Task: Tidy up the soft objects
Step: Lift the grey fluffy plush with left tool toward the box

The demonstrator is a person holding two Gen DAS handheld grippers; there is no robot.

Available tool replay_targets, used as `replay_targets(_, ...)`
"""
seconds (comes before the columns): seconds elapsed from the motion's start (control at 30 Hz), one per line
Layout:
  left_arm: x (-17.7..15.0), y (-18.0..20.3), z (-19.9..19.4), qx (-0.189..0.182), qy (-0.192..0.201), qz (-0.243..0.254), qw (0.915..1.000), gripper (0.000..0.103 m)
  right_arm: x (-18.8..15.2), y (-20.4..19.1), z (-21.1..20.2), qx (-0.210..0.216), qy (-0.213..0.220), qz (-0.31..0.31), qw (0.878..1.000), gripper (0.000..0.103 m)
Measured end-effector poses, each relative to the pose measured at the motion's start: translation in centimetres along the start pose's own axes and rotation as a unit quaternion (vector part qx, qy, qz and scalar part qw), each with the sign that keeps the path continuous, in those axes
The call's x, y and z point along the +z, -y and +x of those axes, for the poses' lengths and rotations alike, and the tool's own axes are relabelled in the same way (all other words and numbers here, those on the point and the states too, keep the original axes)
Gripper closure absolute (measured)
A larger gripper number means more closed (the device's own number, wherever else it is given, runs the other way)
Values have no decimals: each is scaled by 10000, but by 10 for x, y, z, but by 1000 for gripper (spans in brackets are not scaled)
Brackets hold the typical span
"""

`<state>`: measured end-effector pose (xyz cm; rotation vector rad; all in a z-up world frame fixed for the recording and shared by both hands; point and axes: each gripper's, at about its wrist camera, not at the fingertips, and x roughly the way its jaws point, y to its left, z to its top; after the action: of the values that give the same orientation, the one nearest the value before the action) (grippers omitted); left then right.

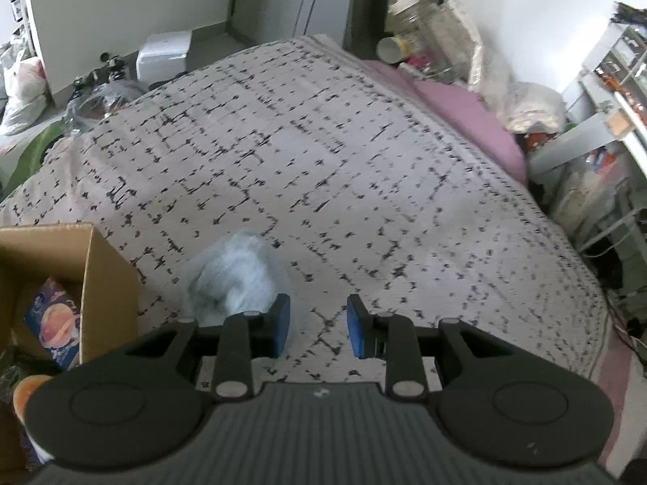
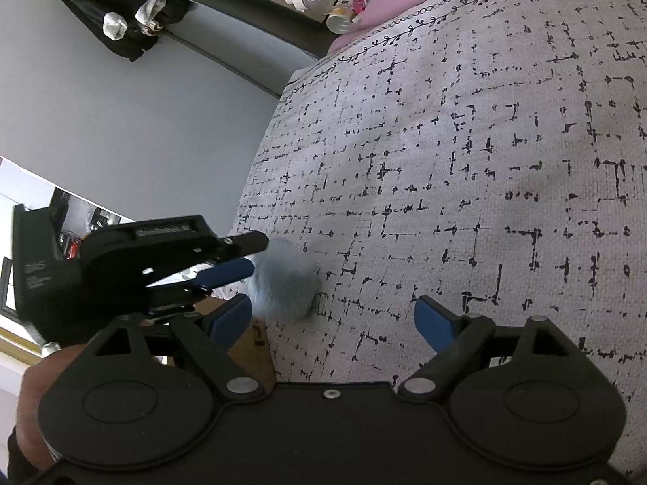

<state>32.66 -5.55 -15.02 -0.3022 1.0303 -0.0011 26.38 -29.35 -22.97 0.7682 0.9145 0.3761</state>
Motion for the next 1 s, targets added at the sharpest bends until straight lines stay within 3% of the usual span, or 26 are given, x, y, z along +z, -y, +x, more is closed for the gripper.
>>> replay_targets(0.2, 4, -4, -13, 220, 274, 110, 9993, 74, 3, -2, 8, -96, 30, -51, 9999, 16)
replay_targets(0.57, 3, -33, 11, 652, 92, -363, 9972, 74, 25, -4, 38, -16, 64, 46, 10000, 20)
replay_targets(1.0, -2, -58, 37, 468, -5, -1150, 9923, 78, 34, -6, 77, 278, -114, 350, 9989, 20)
